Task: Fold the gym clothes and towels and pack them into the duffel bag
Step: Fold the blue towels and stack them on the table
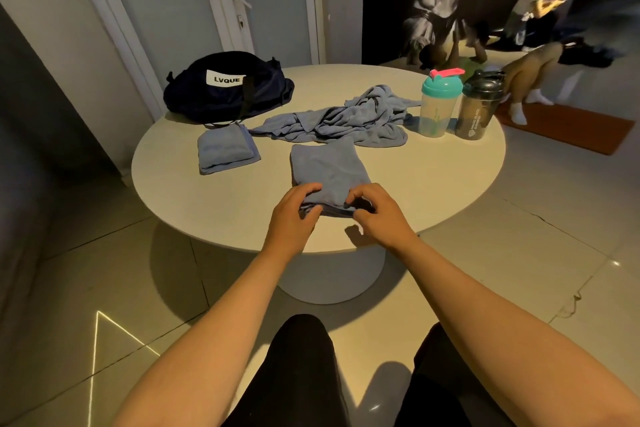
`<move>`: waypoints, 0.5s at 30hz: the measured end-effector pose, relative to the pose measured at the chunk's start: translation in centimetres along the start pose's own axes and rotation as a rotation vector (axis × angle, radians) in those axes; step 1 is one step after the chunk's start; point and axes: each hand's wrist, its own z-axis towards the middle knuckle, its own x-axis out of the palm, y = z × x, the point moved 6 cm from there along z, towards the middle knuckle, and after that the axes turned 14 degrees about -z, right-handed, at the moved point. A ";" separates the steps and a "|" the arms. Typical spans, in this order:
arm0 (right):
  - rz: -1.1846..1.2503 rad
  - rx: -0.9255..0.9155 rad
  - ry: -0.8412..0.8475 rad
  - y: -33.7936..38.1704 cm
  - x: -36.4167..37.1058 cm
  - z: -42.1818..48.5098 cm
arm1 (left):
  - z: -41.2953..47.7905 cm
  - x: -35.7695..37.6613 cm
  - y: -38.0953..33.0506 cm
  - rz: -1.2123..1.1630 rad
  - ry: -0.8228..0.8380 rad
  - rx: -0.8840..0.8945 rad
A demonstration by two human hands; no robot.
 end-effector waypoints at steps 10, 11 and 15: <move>-0.067 0.074 -0.064 -1.0 -0.4 2.7 | 2.2 -0.8 1.4 -0.121 -0.085 -0.116; -0.017 0.089 -0.056 -0.7 -0.8 3.4 | 2.9 -1.1 1.4 -0.150 -0.119 -0.122; 0.074 0.040 0.011 0.5 -2.0 6.1 | 6.4 -2.2 2.0 -0.224 -0.258 -0.154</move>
